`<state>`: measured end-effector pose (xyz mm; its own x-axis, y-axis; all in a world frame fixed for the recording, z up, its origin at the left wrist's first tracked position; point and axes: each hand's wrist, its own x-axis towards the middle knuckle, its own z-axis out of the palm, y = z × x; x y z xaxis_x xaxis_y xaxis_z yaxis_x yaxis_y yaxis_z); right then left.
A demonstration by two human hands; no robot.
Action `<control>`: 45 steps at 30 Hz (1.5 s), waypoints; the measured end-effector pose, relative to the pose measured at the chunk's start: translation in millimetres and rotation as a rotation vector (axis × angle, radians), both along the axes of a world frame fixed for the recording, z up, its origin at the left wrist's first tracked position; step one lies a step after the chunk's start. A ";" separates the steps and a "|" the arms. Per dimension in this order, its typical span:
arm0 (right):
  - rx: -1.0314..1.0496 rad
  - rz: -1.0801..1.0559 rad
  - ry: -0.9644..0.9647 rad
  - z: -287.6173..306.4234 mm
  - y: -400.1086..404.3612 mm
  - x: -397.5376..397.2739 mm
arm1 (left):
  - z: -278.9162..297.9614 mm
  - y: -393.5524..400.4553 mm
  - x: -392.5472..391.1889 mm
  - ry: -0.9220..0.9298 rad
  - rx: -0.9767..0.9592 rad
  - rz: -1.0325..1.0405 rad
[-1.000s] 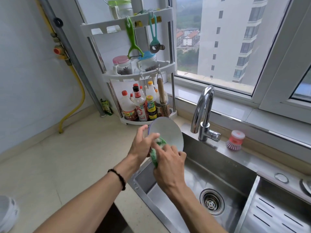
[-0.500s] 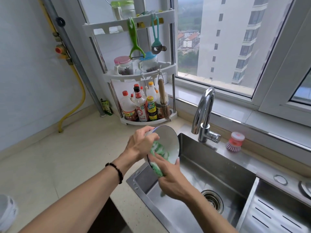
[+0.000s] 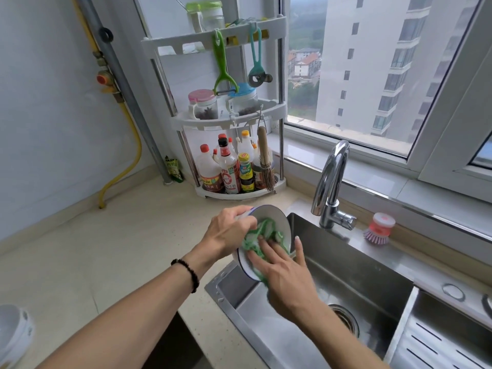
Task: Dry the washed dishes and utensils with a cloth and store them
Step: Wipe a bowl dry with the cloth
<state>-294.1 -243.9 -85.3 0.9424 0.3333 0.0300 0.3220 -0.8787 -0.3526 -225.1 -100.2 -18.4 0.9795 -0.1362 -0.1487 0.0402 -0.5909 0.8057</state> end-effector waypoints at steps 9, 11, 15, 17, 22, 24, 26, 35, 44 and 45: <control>-0.033 0.034 0.021 -7.5 -2.4 4.0 | -9.5 0.6 0.9 0.026 -0.004 0.064; 0.241 0.015 0.165 0.1 11.2 2.5 | -10.5 -3.9 1.1 -0.010 -0.007 0.128; 0.277 0.122 0.194 -5.5 4.6 3.8 | -5.6 2.4 7.8 0.047 0.032 0.088; -0.004 0.191 -0.078 -19.1 -14.2 11.0 | 2.3 7.4 10.3 0.172 0.033 0.007; -0.089 0.163 -0.468 -29.6 -24.5 29.6 | 6.8 8.6 15.9 0.262 -0.139 0.102; -0.003 0.064 -0.522 -19.4 -12.1 36.3 | -0.5 4.3 15.5 0.188 -0.312 0.190; 0.169 -0.073 -0.443 -5.3 5.0 40.4 | -9.0 -6.1 10.8 0.084 -0.432 0.233; -0.080 0.156 -0.117 3.5 -14.6 44.4 | -7.1 1.8 16.9 -0.047 -0.208 0.290; 0.058 0.150 0.037 -4.7 -3.3 42.3 | -9.2 8.1 22.2 -0.014 -0.147 0.203; 0.099 0.111 0.048 -1.0 -1.0 41.4 | -9.2 5.5 22.1 -0.026 -0.170 0.215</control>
<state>-252.7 -244.9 -86.3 0.9011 0.4330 0.0236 0.3959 -0.7990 -0.4526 -203.0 -94.7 -27.7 0.9918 0.0548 -0.1155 0.1279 -0.4276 0.8949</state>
